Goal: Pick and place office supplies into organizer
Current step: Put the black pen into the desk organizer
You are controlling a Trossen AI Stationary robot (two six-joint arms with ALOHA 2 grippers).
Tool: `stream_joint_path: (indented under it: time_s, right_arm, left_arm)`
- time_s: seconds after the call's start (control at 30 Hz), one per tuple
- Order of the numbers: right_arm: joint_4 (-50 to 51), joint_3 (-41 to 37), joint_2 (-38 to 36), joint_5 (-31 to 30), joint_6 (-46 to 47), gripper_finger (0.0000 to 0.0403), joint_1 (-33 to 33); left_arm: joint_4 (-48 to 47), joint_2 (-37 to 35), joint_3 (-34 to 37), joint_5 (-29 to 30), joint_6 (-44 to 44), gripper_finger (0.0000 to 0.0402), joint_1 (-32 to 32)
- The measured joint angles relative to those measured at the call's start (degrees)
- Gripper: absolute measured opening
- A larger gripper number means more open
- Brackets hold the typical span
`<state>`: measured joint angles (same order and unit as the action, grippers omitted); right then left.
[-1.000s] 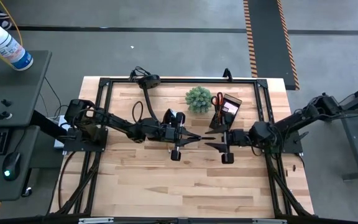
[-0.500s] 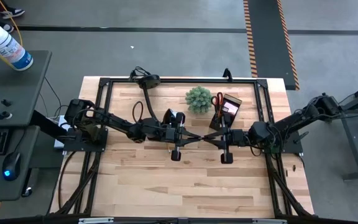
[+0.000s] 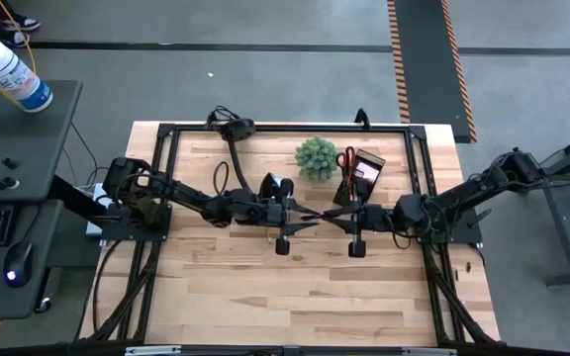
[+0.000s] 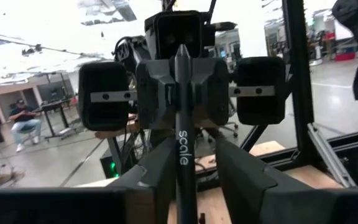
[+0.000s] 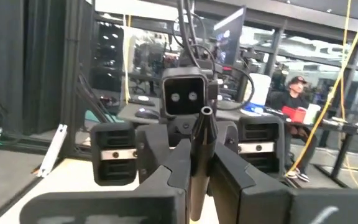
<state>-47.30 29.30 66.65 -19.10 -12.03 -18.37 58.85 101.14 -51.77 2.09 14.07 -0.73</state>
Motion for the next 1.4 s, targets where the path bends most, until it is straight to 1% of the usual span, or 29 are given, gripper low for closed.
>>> stream_joint_path:
  time_s: [0.07,0.13,0.33,0.57,0.63,0.7,0.83,0.97,1.13,1.3,1.4]
  right_arm:
    - [1.30,0.00,-0.02,-1.37,0.04,0.0029,0.00]
    - [4.13,0.00,-0.56,-4.41,-0.02,0.0029,-0.02]
    - [17.06,0.00,-5.42,-17.16,1.27,0.0029,0.00]
    - [32.81,0.00,-13.75,-31.24,7.03,0.0029,0.00]
    - [37.67,0.00,-15.75,-34.12,9.78,0.0029,0.26]
    - [42.98,0.00,-17.41,-35.47,13.65,0.0029,1.25]
    - [51.78,-0.02,-18.78,-35.60,20.57,0.0029,4.70]
    - [55.25,-0.17,-18.78,-33.67,23.90,0.0029,8.76]
    - [55.98,-0.22,-18.78,-28.72,25.04,0.0029,14.39]
    - [57.77,-0.22,-18.75,-21.39,27.29,0.0029,20.62]
    - [58.07,-0.22,-18.39,-17.93,28.30,0.0030,22.87]
  left_arm:
    - [-0.61,0.00,0.01,0.60,0.37,0.0119,0.00]
    - [-1.60,0.00,0.00,1.44,0.86,0.0132,-0.02]
    - [-5.27,0.00,0.00,4.82,0.82,0.0158,-0.02]
    - [-7.32,0.00,0.02,5.44,-1.31,0.0161,-0.02]
    - [-7.78,0.00,0.01,5.45,-2.23,0.0158,-0.02]
    - [-8.25,0.00,0.00,5.45,-2.82,0.0157,-0.02]
    - [-8.61,0.00,0.02,5.34,-3.97,0.0157,-0.02]
    - [-8.78,0.00,0.01,5.00,-4.15,0.0155,-0.02]
    - [-9.24,0.00,0.00,4.94,-5.40,0.0155,-0.02]
    - [-9.53,0.00,0.00,4.83,-5.51,0.0156,-0.02]
    - [-9.54,0.00,0.00,4.83,-5.51,0.0156,-0.02]
